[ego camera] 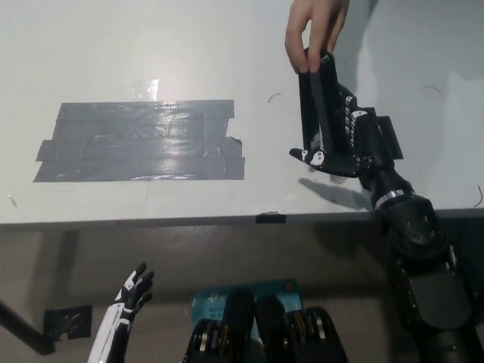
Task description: A person hands a stapler to the robot and the robot grabs it with its right hand and places it on the desk infront of it
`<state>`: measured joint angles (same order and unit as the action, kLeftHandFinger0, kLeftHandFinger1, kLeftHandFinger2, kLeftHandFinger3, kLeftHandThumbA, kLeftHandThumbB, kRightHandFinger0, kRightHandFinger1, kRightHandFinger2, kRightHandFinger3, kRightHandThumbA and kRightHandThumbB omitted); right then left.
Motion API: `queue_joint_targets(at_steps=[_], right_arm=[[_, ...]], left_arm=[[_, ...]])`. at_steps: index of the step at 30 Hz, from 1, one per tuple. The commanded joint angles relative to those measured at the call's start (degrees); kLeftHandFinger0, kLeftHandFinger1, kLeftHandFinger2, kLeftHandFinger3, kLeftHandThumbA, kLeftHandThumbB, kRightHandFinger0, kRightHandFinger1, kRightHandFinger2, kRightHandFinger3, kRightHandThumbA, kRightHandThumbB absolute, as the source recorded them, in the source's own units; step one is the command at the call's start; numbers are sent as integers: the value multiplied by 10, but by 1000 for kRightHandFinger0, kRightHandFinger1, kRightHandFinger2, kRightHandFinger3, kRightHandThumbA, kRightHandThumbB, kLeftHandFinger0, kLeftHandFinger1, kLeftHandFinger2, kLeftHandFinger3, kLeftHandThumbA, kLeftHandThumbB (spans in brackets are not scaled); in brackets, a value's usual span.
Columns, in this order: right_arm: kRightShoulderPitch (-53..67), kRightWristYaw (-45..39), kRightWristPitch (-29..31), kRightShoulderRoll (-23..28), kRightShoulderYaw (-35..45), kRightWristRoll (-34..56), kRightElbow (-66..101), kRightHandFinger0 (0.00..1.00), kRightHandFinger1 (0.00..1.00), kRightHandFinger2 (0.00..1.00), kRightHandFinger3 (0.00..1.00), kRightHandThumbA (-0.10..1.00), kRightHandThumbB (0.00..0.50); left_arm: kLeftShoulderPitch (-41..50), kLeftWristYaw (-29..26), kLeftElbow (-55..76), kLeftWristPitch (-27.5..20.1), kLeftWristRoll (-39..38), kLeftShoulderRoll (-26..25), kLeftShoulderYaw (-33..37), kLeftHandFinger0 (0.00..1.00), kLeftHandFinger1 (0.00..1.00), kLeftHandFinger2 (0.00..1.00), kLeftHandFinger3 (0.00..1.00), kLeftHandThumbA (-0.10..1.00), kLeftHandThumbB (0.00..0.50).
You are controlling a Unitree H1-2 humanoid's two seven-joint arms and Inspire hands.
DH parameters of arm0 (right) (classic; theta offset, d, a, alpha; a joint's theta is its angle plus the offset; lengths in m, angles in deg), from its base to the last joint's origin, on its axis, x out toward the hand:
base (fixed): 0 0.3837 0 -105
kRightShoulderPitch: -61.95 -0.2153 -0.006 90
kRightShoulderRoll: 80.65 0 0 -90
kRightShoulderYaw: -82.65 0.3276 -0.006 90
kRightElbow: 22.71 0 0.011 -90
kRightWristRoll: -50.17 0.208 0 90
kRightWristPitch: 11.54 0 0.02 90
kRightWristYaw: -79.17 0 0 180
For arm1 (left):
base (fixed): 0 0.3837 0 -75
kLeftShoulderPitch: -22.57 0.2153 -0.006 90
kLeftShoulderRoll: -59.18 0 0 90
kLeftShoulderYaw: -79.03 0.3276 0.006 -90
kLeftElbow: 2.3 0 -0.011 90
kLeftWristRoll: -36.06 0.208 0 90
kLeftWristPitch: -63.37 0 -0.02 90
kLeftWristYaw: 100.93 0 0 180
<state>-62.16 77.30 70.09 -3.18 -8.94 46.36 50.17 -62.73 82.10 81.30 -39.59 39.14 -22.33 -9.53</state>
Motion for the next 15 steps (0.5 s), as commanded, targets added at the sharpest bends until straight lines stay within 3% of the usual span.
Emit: queue_joint_targets(at_steps=[1,11,12,13,14,15], right_arm=[[-52,13,-1,-5,0,-6,-16,1000,1000,1000,1000,1000,355],[-95,15,2,-3,-3,-9,-66,1000,1000,1000,1000,1000,345],[-100,27,-21,-2,-6,-24,-66,1000,1000,1000,1000,851,293],[-104,39,-38,-1,-8,-36,-67,1000,1000,1000,1000,798,280],[-110,63,-86,-1,-16,-67,-65,596,676,821,990,484,241],[-118,79,-115,6,-34,-104,-77,300,368,445,601,195,124]], left_arm=[[-4,4,18,-11,-7,-7,-4,1000,1000,1000,1000,1000,500],[-7,3,16,-18,-1,-10,-5,1000,1000,1000,1000,1000,461],[-8,4,18,-14,-2,-10,-5,1000,1000,1000,1000,1000,456],[-10,3,18,-13,-1,-11,-6,1000,1000,1000,1000,1000,456],[-12,2,15,-14,0,-11,-6,1000,1000,1000,1000,1000,460],[-12,2,14,-14,1,-11,-5,1000,1000,1000,1000,1000,456]])
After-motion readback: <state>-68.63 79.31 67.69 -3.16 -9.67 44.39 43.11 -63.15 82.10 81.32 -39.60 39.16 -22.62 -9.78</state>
